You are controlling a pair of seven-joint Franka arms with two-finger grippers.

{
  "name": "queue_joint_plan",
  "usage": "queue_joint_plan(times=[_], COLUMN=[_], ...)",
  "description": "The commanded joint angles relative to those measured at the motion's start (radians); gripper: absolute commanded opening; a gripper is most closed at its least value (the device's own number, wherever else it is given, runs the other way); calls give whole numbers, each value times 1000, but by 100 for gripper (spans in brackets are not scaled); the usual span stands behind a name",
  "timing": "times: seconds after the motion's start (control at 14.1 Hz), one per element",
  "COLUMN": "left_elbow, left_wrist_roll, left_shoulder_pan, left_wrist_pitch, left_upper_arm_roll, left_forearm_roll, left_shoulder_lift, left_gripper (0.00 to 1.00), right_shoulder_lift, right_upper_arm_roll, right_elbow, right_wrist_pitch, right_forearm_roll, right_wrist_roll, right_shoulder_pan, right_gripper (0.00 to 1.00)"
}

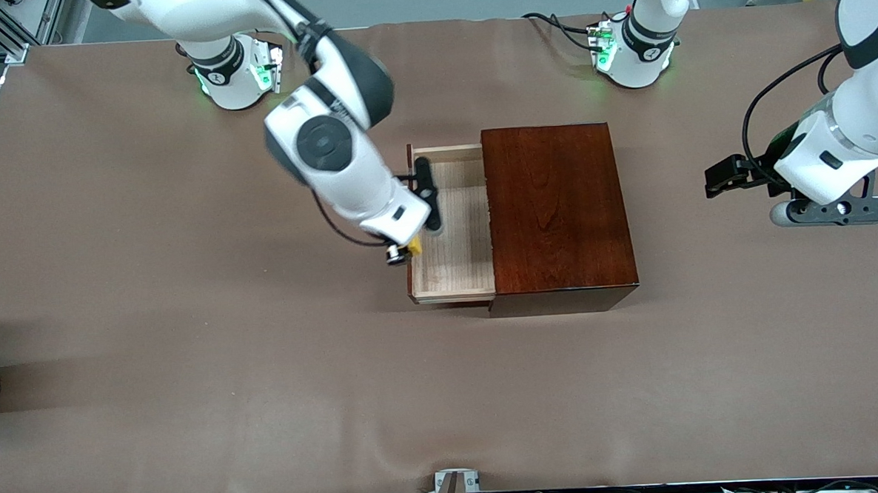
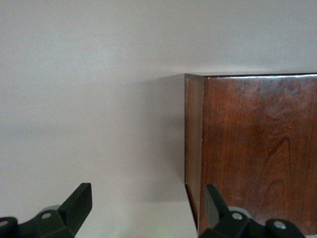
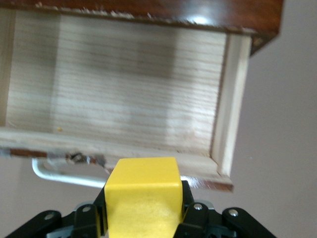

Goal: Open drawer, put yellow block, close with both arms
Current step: 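Lower the yellow cube into the open drawer with the right gripper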

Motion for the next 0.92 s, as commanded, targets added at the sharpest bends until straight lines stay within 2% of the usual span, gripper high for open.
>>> queue_joint_plan(times=[0.0, 0.28, 0.85], left_elbow=[-37, -35, -32], left_wrist_roll=[24, 23, 23], left_shoulder_pan=[16, 14, 7], left_wrist_pitch=[18, 24, 24], left_upper_arm_roll=[-6, -6, -8], left_forearm_roll=[-18, -11, -10], left_shoulder_lift=[-29, -28, -26], left_gripper=[100, 100, 100], right_shoulder_lift=[31, 115, 163], right_upper_arm_roll=[-15, -15, -18], right_elbow=[31, 101, 100], right_wrist_pitch=[-19, -16, 10], right_forearm_roll=[-45, -148, -180], right_wrist_roll=[88, 210, 257], right_shoulder_pan=[58, 136, 170], right_gripper=[0, 0, 0])
